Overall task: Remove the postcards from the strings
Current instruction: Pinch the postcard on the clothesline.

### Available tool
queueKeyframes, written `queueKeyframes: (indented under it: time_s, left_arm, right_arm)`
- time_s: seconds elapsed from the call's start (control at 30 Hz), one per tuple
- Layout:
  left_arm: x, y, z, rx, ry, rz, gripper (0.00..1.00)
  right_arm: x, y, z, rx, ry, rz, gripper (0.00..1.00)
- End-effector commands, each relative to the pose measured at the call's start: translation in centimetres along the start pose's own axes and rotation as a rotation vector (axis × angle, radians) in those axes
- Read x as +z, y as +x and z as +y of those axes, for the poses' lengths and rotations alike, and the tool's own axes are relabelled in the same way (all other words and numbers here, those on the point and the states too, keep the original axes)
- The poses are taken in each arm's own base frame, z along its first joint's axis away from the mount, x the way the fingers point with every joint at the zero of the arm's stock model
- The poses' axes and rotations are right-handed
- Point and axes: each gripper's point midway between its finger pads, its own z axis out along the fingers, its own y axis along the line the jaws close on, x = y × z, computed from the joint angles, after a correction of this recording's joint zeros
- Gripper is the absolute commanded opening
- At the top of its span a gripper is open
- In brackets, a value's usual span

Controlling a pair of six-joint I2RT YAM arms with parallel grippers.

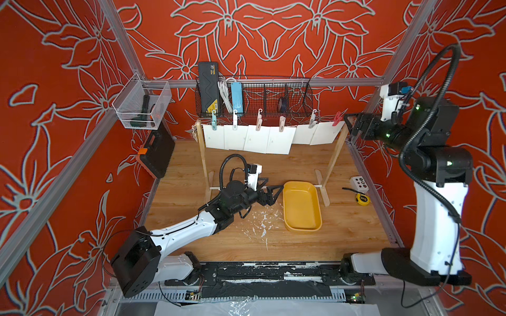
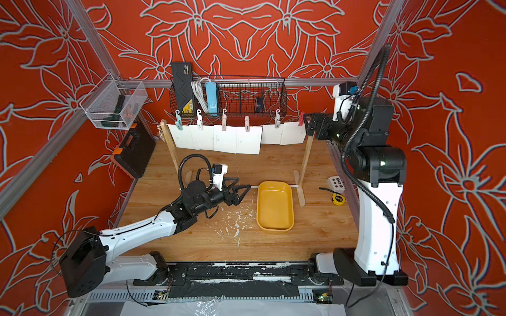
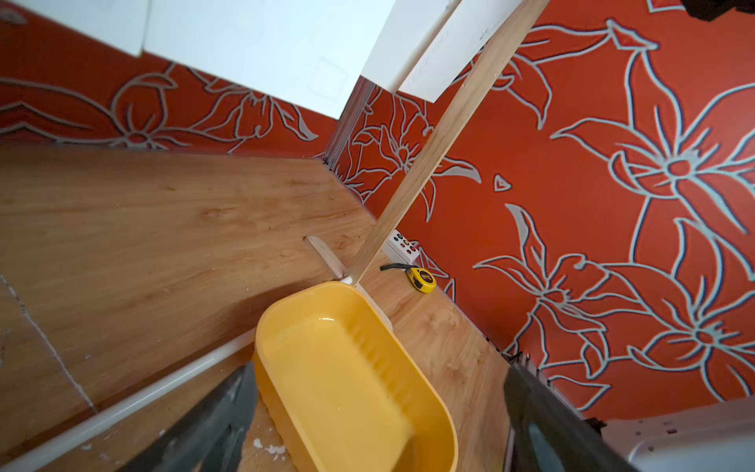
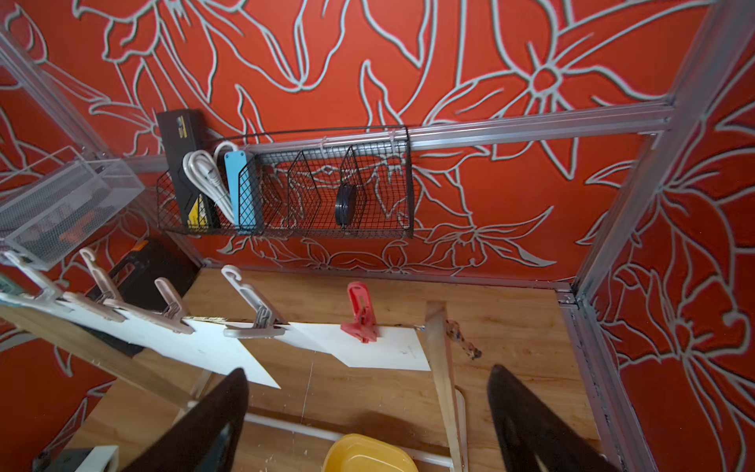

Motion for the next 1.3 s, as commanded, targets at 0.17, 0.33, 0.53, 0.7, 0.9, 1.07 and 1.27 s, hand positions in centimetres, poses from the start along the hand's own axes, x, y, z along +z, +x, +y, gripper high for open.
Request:
queueKeyframes:
  time_s: [0.17,0.33,0.53,0.7,0.9,1.07,1.27]
  left_arm:
    - [0.3,-0.4,-2.1,0.072,0.081,-0.003,0.95]
    - [0.8,-0.1,-2.7,0.081,0.121,-0.023,0.96]
    - [3.0,0.6,-3.6,0.110,0.137,-0.001,0.96]
    - [3.5,1.0,-3.7,0.096,0.149,0.013,0.95]
    - [2.9,1.1,-4.5,0.105,0.172,0.008,0.95]
    - [2.7,1.7,-4.9,0.108,0.188,-0.024,0.95]
    - [3.2,2.5,-5.0,0.100,0.210,-0.002,0.95]
  right_arm:
    - [3.0,2.1,0.2,0.035,-0.126,0.115,0.92]
    - [2.8,0.8,0.3,-0.018,-0.144,0.069,0.92]
    - [2.1,1.0,0.7,-0.037,-0.154,0.082,0.89]
    - [1.1,0.5,1.3,-0.063,-0.169,0.033,0.89]
    - [2.9,-0.3,1.2,-0.118,-0.200,0.033,0.87]
    - [3.4,-1.3,0.6,-0.136,-0.197,0.014,0.86]
    - [3.6,0.2,-0.4,-0.050,-0.207,-0.003,0.91]
